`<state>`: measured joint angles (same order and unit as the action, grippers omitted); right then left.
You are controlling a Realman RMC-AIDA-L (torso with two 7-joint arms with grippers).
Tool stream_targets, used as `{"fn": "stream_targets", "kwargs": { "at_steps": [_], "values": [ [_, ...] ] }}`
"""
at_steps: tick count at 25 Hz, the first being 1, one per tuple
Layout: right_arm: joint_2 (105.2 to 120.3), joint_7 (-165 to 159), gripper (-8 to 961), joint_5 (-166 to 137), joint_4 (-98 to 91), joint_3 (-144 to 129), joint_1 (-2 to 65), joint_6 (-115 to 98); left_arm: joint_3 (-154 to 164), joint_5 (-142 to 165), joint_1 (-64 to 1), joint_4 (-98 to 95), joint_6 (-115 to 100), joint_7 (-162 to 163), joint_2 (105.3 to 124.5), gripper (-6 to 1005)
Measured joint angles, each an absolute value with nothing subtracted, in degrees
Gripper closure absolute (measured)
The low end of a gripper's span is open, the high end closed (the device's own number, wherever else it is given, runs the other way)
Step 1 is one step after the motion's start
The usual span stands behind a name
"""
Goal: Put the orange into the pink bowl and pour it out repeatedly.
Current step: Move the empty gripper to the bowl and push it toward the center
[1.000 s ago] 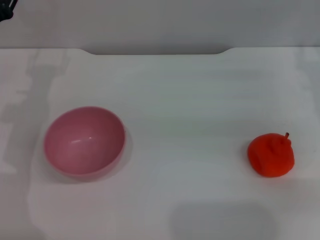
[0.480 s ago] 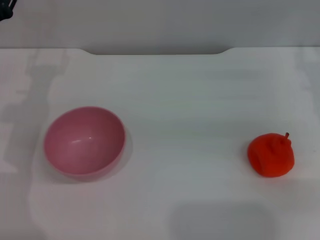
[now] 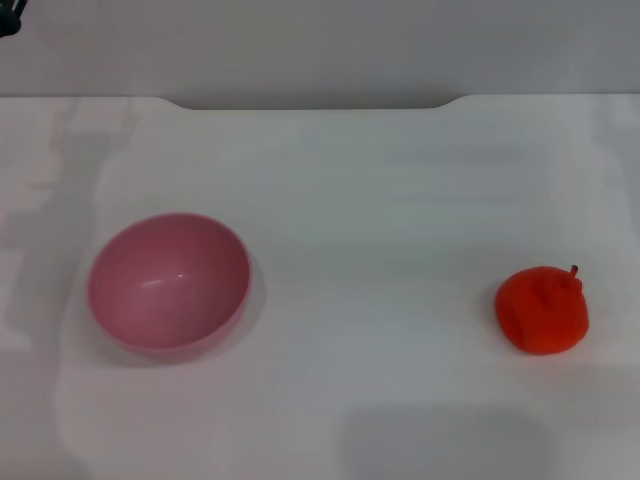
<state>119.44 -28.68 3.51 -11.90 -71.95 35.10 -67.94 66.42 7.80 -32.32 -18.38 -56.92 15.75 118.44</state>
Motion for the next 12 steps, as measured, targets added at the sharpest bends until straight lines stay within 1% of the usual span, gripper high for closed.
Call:
{"fn": "stream_targets", "kwargs": {
  "at_steps": [8,12],
  "values": [
    [119.36,-28.6,452,3.5,-11.9,-71.9,34.8,-67.9,66.9,8.2,-32.1,-18.4,-56.2,17.3,118.11,201],
    [118.99,-27.9,452,3.1,-12.1,-71.7,33.8,-68.6,66.9,8.0,-30.9,-18.8,-56.2,17.4,118.03,201]
  ]
}}
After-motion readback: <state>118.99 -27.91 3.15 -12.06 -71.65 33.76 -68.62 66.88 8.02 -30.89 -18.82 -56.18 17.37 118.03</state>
